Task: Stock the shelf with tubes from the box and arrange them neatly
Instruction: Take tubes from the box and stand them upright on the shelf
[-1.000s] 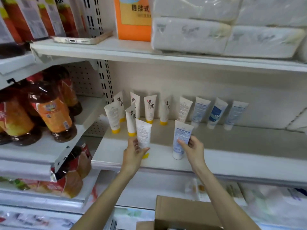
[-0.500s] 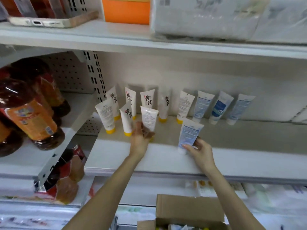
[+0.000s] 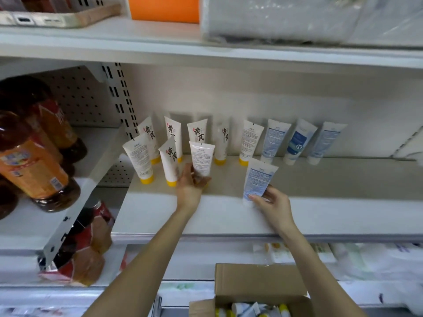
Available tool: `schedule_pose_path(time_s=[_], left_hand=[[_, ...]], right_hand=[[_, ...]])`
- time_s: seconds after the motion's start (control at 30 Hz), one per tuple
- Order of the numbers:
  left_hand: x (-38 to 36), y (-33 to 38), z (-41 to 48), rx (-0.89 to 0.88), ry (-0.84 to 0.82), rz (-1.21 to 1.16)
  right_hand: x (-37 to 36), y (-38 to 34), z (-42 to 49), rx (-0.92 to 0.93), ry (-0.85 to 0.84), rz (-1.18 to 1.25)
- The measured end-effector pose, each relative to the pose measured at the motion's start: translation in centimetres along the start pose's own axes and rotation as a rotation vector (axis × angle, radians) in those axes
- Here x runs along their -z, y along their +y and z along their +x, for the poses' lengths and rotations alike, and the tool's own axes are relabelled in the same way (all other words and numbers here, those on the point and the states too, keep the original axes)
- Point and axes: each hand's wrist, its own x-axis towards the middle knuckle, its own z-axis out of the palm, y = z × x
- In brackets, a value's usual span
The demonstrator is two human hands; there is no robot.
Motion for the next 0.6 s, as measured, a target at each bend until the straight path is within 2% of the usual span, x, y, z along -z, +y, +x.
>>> schedule_pose_path(time_s=[0.23,0.43,0.53,0.6], left_hand=[[0.1,0.1,-0.2,0.022,-0.011,0.017],[1.1,0.7,-2.1,0.161,-0.042,0.072],[2.6,2.0,-3.8,0.227,0.024,0.133],[3.0,3.5,-5.4,0.199,0.081,0.082]], right_hand=[[0.1,0.0,-0.1,-0.02,-0.024,-0.051],[0.1,0.0,-0.1,-0.027,-0.03,-0.047],[0.1,-0.1,0.0,-0.014,-0.045,-0.061],[0.2,-0.2,0.3,-0.025,-0.084,-0.069]])
